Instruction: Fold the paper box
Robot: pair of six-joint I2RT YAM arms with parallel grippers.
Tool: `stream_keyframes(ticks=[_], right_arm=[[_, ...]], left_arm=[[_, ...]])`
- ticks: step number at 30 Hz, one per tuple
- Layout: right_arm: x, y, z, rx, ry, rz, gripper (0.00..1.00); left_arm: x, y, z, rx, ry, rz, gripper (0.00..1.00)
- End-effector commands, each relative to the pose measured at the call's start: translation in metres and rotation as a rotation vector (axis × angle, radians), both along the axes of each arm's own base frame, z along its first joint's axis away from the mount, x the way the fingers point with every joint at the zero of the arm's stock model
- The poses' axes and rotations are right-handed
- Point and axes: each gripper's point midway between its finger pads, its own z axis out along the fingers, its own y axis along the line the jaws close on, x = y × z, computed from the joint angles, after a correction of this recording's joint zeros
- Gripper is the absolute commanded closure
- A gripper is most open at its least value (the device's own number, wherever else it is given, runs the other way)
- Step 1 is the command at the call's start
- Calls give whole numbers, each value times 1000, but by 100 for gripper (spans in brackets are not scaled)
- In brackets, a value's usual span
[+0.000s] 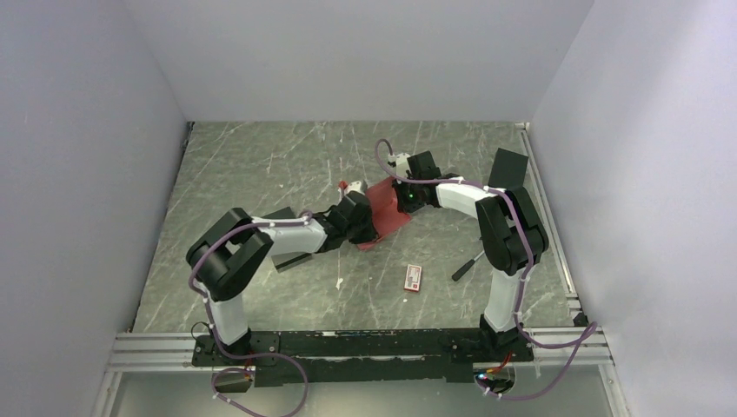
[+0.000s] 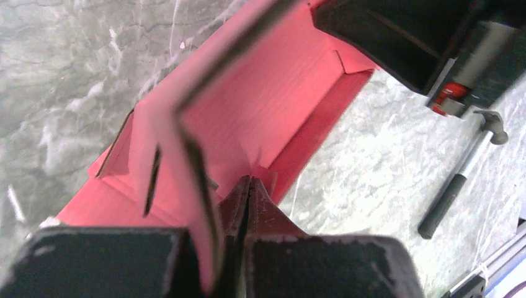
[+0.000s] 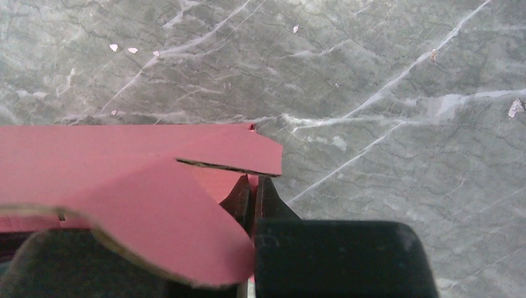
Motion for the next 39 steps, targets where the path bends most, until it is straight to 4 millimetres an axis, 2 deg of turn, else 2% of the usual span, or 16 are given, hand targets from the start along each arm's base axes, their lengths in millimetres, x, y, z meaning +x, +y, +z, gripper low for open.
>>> stream_keyframes(ticks=[1,9,12,16,19,25,30,34,39], right_arm=[[1,11,2,27,-1,1,100],[1,11,1,28,2,-3,100],[1,11,1,28,3,-3,100],[1,12,0,29,5,-2,100],[1,12,0,30,8,0,100],[0,13,-2,32,16,0,100],[0,13,-3,32,19,1,100],[0,13,-3,32,20,1,100],[0,13,-3,32,20,-1,100]], left_arm=[[-4,-1,52,-57,-98,-44,94],[-25,22,85,-73,-184,-93,91],[-30,45,81,-72,-193,-45,92],[-16,86,65,-169,-162,82,93],[0,99,60,-226,-166,104,94],[37,96,63,-218,-201,83,96],[53,96,55,-242,-187,85,99],[59,85,51,-271,-169,45,100],[55,74,43,-305,-132,-7,100]])
